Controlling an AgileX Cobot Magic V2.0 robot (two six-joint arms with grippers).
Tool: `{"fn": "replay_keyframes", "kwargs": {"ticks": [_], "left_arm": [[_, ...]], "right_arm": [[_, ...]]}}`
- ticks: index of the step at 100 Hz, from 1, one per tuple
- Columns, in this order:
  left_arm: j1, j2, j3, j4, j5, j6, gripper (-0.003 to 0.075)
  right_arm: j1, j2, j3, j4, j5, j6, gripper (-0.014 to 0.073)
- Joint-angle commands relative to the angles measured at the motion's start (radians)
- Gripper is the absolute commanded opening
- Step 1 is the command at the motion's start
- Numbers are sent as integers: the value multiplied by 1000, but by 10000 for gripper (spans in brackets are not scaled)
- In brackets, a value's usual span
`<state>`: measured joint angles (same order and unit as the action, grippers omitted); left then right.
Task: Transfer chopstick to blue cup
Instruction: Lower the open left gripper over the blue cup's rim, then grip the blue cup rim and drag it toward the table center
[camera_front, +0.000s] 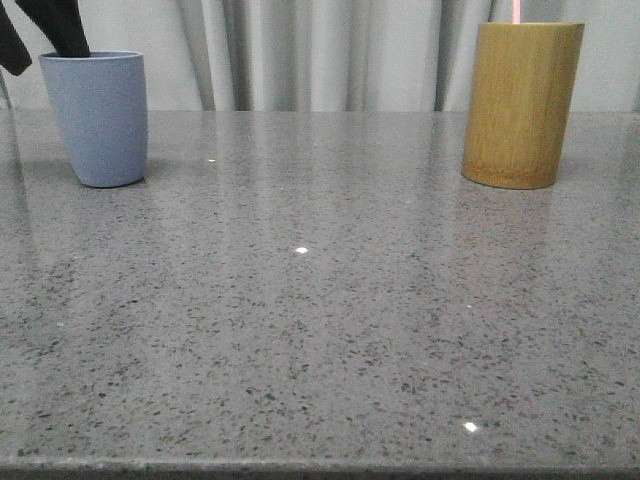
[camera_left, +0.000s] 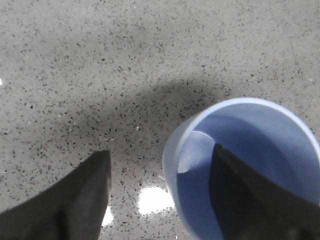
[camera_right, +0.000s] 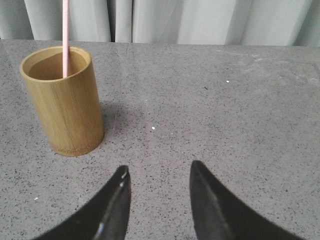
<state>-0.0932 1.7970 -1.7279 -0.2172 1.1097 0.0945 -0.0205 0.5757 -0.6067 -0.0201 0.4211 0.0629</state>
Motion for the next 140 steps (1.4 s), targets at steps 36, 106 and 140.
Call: {"fn": "replay_keyframes", "kwargs": {"ticks": [36, 106, 140], "left_arm": [[-5, 0, -36, -33, 19, -12, 167], [-182, 74, -243, -113, 76, 2, -19], [-316, 235, -442, -113, 123, -13, -19]], "right_arm": [[-6, 11, -37, -3, -72, 0, 308], [-6, 11, -37, -3, -74, 0, 308], [-6, 11, -37, -3, -74, 0, 308]]}}
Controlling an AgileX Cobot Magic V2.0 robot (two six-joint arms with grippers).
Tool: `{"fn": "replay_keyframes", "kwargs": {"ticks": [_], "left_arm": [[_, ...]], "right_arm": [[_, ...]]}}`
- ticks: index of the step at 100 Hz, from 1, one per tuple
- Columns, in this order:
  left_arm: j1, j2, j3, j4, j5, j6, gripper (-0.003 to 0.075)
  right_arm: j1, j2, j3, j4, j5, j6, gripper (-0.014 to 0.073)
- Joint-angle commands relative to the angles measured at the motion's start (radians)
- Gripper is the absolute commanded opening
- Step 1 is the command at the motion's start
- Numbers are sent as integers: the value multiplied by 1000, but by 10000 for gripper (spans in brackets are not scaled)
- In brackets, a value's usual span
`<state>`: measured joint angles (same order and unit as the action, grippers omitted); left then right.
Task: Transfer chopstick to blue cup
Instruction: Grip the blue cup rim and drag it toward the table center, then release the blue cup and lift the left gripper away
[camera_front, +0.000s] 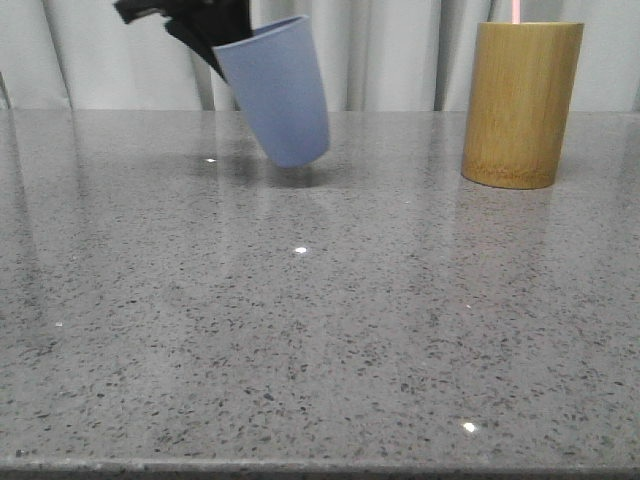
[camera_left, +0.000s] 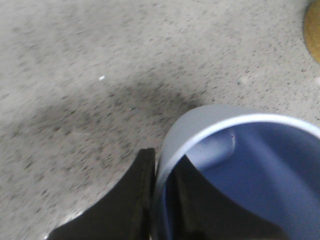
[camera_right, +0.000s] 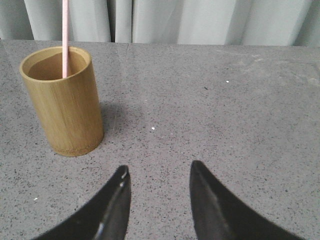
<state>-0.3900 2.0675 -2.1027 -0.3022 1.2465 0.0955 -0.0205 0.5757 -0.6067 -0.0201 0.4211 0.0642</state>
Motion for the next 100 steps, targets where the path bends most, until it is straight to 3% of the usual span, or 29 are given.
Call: {"fn": "replay_keyframes", "kwargs": {"ticks": [1, 30, 47, 57, 100], "left_arm": [[-19, -31, -72, -28, -12, -14, -19], [-24, -5, -93, -52, 17, -14, 1], [-24, -5, -93, -55, 19, -14, 210], [-24, -5, -93, -55, 17, -14, 279], [-24, -5, -238, -75, 19, -31, 288]], "right_arm": [[-6, 11, -37, -3, -75, -2, 308], [-6, 11, -37, -3, -75, -2, 308], [-6, 11, -37, -3, -75, -2, 308], [-6, 11, -37, -3, -75, -2, 308], [-6, 11, -37, -3, -75, -2, 308]]}}
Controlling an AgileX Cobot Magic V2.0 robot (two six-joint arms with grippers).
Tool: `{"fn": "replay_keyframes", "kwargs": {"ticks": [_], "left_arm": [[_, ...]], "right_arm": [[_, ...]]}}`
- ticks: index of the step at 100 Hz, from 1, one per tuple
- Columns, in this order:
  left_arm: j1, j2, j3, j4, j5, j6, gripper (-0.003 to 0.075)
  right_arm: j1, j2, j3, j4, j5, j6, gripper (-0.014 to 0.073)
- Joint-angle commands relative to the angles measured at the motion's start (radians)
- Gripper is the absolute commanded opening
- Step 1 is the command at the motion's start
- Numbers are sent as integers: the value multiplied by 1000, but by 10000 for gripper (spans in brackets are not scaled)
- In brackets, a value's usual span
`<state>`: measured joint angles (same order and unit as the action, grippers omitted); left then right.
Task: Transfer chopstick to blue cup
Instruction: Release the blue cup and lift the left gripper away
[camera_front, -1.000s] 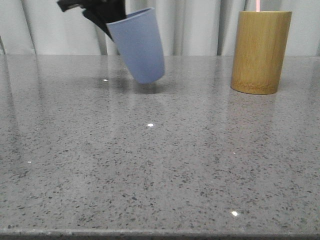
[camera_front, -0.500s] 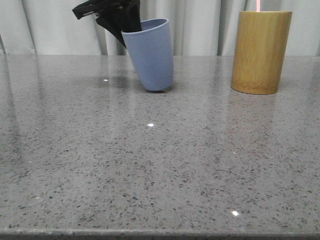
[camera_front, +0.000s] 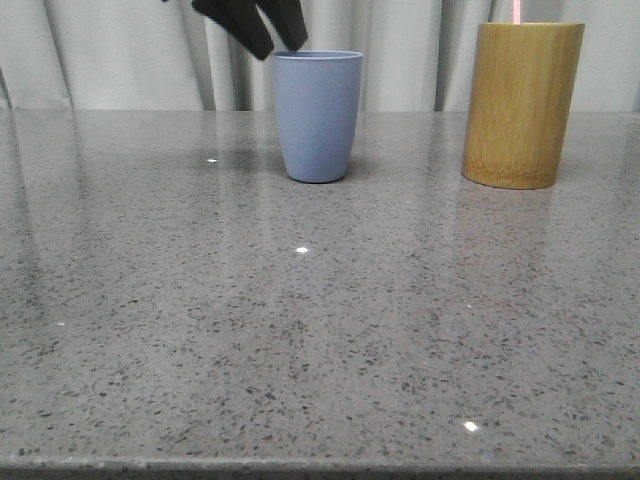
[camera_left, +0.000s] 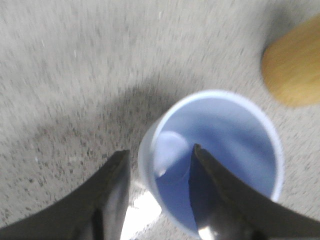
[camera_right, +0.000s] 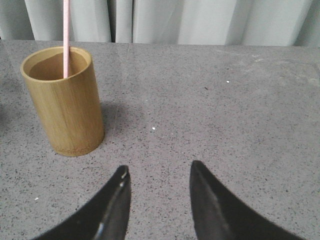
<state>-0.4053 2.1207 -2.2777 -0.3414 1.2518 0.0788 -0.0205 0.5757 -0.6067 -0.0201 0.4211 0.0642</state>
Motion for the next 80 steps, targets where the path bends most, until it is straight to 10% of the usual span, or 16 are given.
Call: {"fn": "replay_keyframes", "kwargs": {"ticks": [1, 80], "left_arm": [[-8, -59, -66, -36, 13, -14, 288], [-6, -243, -83, 260, 13, -94, 283]], "right_arm": [[-6, 11, -37, -3, -75, -2, 308], [-6, 11, -37, -3, -68, -2, 308]]}}
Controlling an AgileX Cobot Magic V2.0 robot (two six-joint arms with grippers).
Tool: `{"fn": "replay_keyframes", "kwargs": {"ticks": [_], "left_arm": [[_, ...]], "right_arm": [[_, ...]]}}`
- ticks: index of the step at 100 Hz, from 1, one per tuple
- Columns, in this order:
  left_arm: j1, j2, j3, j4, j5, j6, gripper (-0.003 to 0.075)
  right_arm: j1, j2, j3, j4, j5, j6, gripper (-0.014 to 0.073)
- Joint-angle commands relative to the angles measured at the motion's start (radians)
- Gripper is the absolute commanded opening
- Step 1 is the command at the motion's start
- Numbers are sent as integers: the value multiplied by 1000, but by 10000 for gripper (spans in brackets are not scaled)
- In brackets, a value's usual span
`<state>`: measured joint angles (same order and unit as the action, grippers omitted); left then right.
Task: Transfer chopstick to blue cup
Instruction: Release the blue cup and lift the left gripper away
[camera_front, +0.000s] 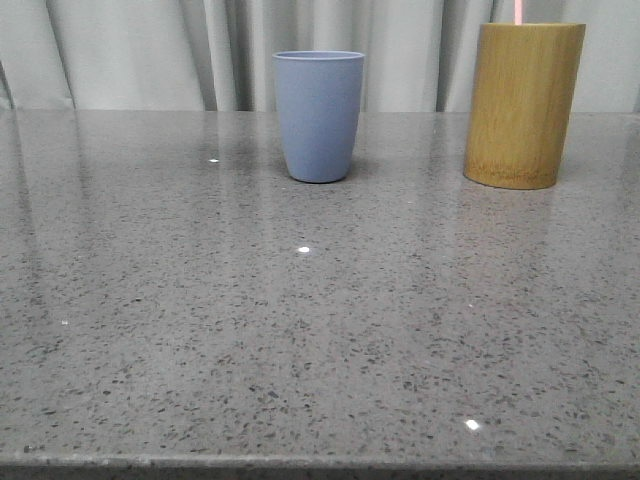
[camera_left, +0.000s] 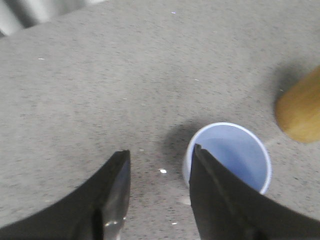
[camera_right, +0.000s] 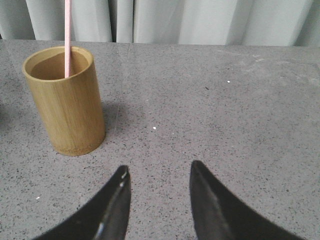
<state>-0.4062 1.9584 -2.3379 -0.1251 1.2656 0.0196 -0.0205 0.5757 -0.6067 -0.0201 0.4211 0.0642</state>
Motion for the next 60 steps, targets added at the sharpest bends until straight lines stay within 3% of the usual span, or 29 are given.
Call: {"fn": "replay_keyframes", "kwargs": {"ticks": [1, 26, 60], "left_arm": [[-6, -84, -23, 49, -1, -37, 283], [23, -167, 91, 60, -1, -37, 283], [111, -428, 485, 66, -130, -37, 283]], "right_arm": [[-6, 11, -37, -3, -68, -2, 308], [-6, 11, -37, -3, -68, -2, 308], [4, 11, -37, -3, -68, -2, 308]]}}
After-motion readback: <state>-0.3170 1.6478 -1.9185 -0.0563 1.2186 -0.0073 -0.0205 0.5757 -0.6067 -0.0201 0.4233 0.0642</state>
